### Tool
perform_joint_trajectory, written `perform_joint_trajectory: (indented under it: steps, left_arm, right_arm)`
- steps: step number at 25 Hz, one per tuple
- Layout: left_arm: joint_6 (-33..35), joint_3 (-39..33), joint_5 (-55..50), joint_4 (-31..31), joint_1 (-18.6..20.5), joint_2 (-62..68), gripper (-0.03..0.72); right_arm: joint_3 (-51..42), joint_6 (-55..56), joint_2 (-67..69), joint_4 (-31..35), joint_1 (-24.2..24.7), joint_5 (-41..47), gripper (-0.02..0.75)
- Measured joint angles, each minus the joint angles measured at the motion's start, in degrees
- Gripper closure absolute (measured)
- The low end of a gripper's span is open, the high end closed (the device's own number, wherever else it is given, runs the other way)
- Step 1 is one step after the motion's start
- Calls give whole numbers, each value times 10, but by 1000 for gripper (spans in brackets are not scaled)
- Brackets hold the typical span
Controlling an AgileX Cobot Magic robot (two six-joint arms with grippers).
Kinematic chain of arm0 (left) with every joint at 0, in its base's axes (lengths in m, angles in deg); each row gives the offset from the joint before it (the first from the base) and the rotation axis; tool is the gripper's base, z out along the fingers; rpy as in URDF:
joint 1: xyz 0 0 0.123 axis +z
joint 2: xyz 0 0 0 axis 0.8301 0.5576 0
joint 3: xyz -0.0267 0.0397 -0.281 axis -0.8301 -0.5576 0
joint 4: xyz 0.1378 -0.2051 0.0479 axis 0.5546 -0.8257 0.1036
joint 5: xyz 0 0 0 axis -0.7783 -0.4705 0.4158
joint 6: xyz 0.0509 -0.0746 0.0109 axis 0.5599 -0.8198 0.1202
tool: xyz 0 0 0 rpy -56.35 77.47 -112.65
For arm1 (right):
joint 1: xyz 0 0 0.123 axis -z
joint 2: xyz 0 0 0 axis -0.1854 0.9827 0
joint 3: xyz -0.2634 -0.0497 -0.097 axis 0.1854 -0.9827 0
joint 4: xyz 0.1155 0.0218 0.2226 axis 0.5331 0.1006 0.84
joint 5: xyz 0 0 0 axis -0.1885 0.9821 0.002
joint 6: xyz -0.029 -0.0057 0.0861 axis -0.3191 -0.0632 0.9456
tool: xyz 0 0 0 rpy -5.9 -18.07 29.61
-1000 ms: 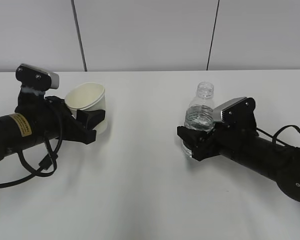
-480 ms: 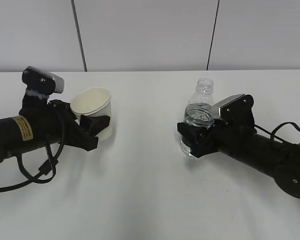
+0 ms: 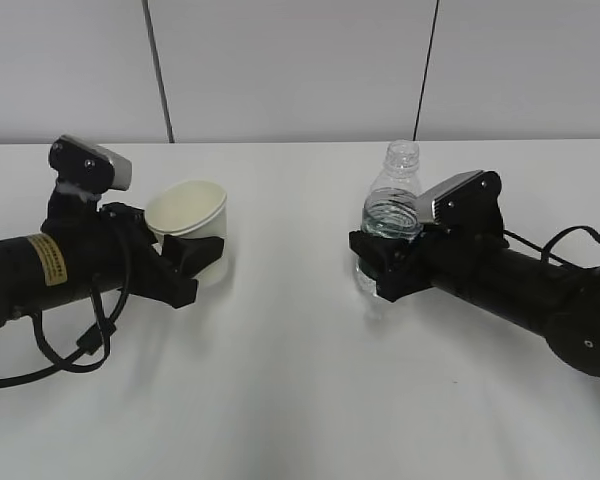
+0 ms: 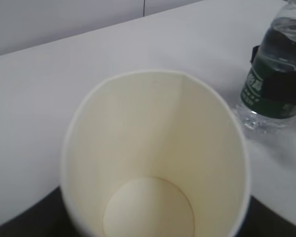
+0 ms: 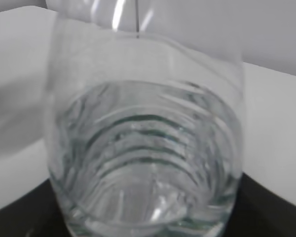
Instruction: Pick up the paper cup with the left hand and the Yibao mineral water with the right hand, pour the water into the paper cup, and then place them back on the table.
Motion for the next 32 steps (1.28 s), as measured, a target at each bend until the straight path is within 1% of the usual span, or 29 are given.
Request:
perform_joint_trajectory:
  steps: [6,10,14,20,27,32]
  left_arm:
    - [-41,0,0,66,-1,0,276]
    - [-52,0,0,96,-1,0,276]
    - [-58,0,0,103,-1,0,276]
    - [-58,0,3,105,-1,0,276]
    - [-58,0,7,107,-1,0,276]
    - [-58,0,7,110,-1,0,276]
  right_arm:
    - [30,0,-27,-30,-3,38,260]
    - [75,0,-39,-51,-25,91,260]
    - [121,0,-39,-69,-61,143,260]
    - [182,0,-38,-83,-90,187,260]
    - [225,-4,-34,-125,-101,229,260]
    - [231,-49,-19,-144,-101,231,260]
